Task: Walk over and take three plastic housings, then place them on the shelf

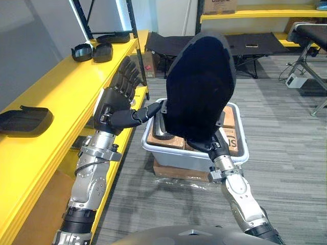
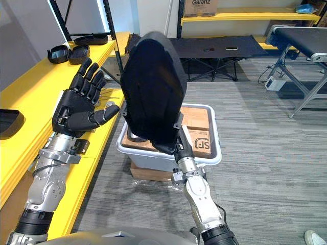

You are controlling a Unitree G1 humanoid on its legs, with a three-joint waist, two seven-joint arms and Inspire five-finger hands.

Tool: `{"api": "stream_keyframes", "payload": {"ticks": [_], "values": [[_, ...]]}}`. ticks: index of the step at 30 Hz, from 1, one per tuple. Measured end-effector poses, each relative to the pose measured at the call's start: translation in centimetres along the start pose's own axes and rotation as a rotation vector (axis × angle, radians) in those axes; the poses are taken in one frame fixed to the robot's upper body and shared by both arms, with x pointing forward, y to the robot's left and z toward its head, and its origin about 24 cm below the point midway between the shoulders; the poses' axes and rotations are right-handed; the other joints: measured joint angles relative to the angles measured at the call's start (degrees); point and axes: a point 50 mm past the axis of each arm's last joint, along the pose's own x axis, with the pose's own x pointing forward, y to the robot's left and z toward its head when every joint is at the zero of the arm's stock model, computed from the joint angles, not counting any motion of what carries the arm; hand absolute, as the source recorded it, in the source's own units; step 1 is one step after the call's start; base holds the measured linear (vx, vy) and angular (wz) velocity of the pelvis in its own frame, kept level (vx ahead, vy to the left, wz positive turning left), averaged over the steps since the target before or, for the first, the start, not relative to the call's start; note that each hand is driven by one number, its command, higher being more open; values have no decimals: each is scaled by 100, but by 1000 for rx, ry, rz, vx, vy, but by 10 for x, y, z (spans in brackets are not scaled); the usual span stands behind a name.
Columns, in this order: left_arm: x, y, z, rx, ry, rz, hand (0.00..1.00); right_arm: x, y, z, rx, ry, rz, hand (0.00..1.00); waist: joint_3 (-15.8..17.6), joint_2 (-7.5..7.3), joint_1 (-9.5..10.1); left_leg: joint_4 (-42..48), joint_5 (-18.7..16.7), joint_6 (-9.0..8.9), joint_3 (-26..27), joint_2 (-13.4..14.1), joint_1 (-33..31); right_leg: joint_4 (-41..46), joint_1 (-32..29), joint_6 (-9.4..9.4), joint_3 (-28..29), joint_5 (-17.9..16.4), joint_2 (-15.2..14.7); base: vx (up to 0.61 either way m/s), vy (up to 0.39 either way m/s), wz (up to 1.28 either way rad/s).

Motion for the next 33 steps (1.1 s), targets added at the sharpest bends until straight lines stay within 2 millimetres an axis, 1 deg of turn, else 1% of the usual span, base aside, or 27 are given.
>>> {"api": "stream_keyframes", "payload": {"ticks": [3, 11, 14, 18, 20, 28, 33], "values": [[0, -2, 0, -8, 0, -41, 100, 1, -2, 5, 5, -30, -14, 0, 0, 0, -2, 1, -3, -1, 1, 0, 0, 0, 0, 1, 2, 1, 0, 0, 0, 0], [-1, -14, -6, -67, 14, -161, 100, 1, -7, 6, 9, -39, -71, 0, 0, 0, -11, 0, -4, 0, 7, -1, 5, 0, 0, 2, 9, 1, -1, 0, 0, 0], [-1, -15, -8, -72, 23, -185, 100, 2, -10, 7, 18, -45, -107, 0, 0, 0, -18, 1, -4, 0, 9, -1, 6, 0, 0, 2, 11, 1, -1, 0, 0, 0], [-4, -13, -15, -85, 68, -187, 100, 3, -16, 9, 43, -54, -136, 0, 0, 1, -16, 1, -4, 0, 10, -1, 7, 0, -1, 2, 12, 1, -2, 0, 0, 0], [-5, -16, -18, -94, 76, -200, 100, 3, -17, 9, 55, -54, -142, 0, 0, 1, -11, 1, -4, 0, 10, -1, 6, 0, 0, 3, 12, 1, -2, 0, 0, 0], [-5, -24, -22, -114, 92, -239, 100, 4, -14, 9, 103, -59, -109, 0, 1, 3, -8, 2, -5, 2, 10, -3, 5, 0, 0, 3, 12, 1, -2, 0, 0, 0], [-5, -25, -23, -117, 96, -229, 100, 4, -2, 8, 116, -50, -28, 0, 3, 10, -14, 4, -5, 2, 10, -3, 5, 0, -1, 3, 12, 1, -3, 0, 0, 0]]}}
